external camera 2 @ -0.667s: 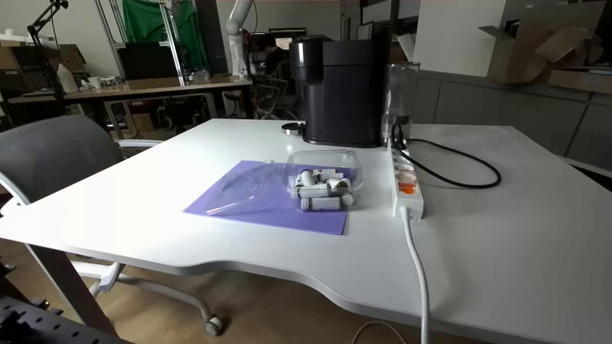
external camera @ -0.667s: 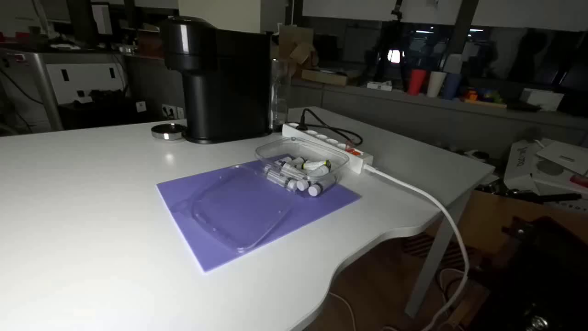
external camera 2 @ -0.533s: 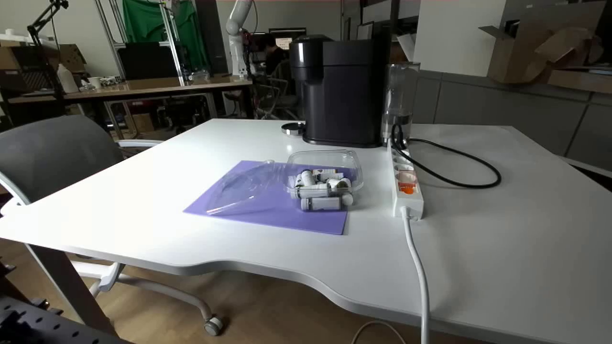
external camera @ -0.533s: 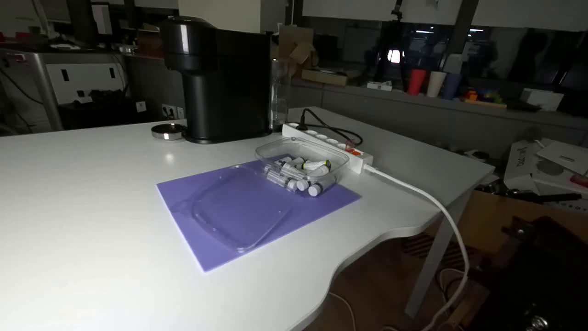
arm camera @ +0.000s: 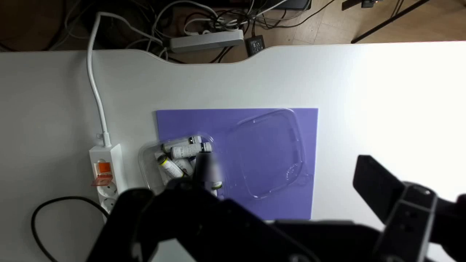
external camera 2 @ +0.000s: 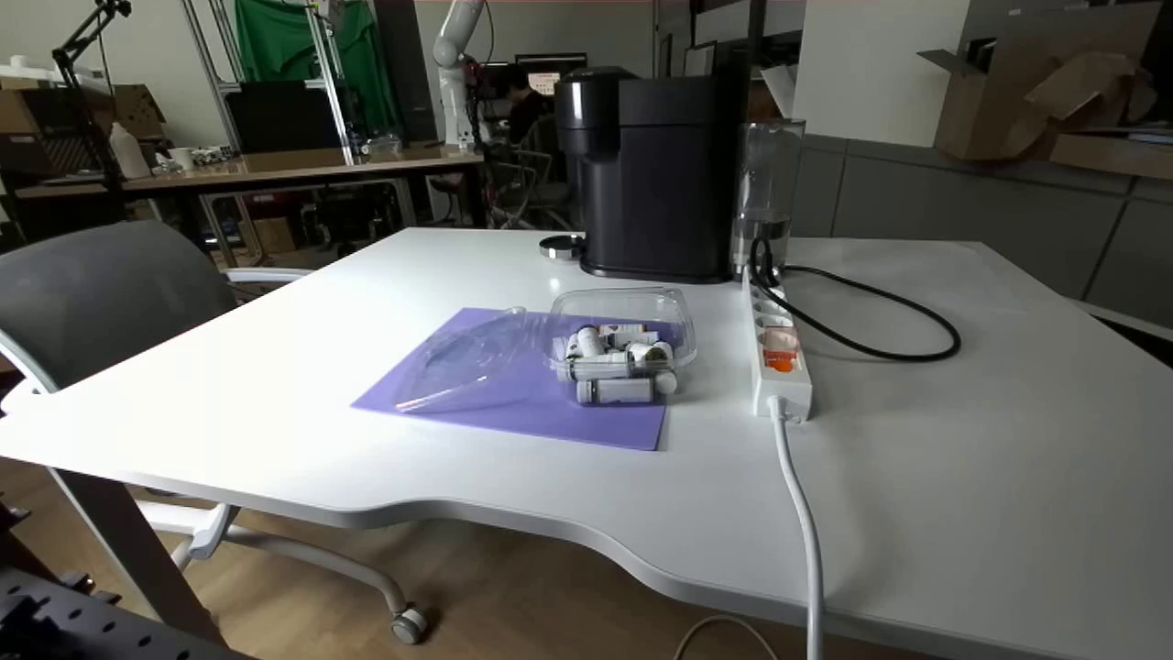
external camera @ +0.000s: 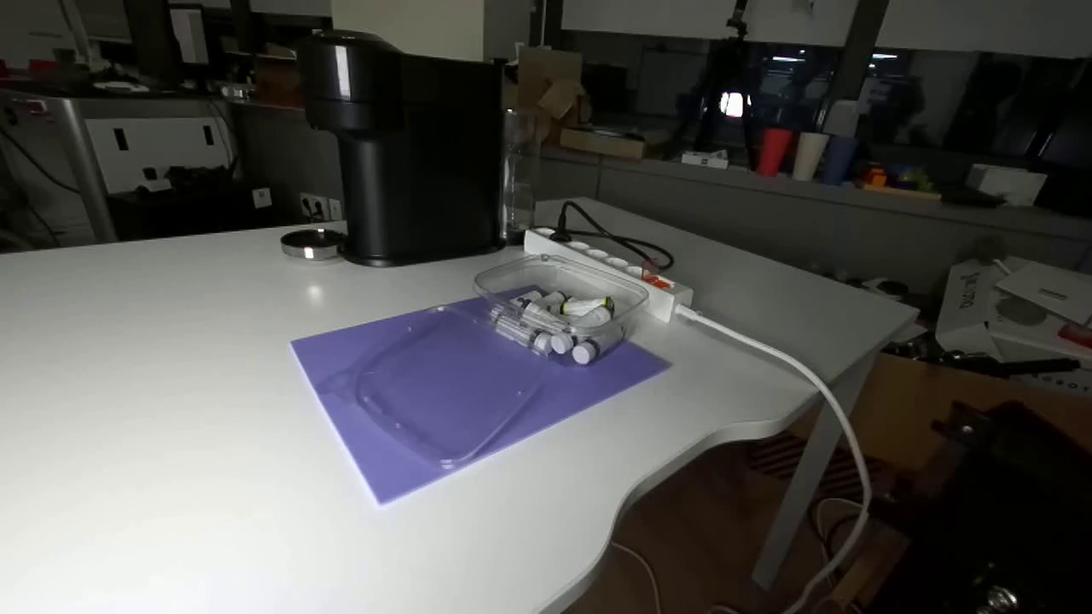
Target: Close the box
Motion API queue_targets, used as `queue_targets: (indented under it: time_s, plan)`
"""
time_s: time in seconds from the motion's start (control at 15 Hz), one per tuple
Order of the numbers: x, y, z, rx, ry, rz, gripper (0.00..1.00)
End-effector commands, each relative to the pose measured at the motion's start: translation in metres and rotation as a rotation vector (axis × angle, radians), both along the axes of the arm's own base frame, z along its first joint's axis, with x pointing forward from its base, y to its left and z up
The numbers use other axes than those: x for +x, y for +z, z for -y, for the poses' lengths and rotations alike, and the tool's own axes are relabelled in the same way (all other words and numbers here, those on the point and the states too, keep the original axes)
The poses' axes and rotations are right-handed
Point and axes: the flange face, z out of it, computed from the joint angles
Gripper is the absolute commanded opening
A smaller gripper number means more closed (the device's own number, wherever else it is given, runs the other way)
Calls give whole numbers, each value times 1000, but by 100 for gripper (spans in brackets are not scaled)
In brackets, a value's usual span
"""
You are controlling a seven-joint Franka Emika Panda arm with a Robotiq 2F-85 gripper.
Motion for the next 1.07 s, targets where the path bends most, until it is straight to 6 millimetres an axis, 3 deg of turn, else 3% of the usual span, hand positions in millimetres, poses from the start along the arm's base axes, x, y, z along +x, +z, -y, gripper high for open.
queue_targets:
  time_s: [0.0, 0.4, 0.67, 0.87, 1.0]
  plan:
    - [0, 1, 0, 0, 0, -1, 100]
    - [4, 6, 0, -27, -24, 49, 100]
    - [34, 4, 13, -89, -58, 179, 100]
    - [66, -22, 25, -144, -70, 190, 100]
    - [84, -50, 23, -184, -34, 138, 100]
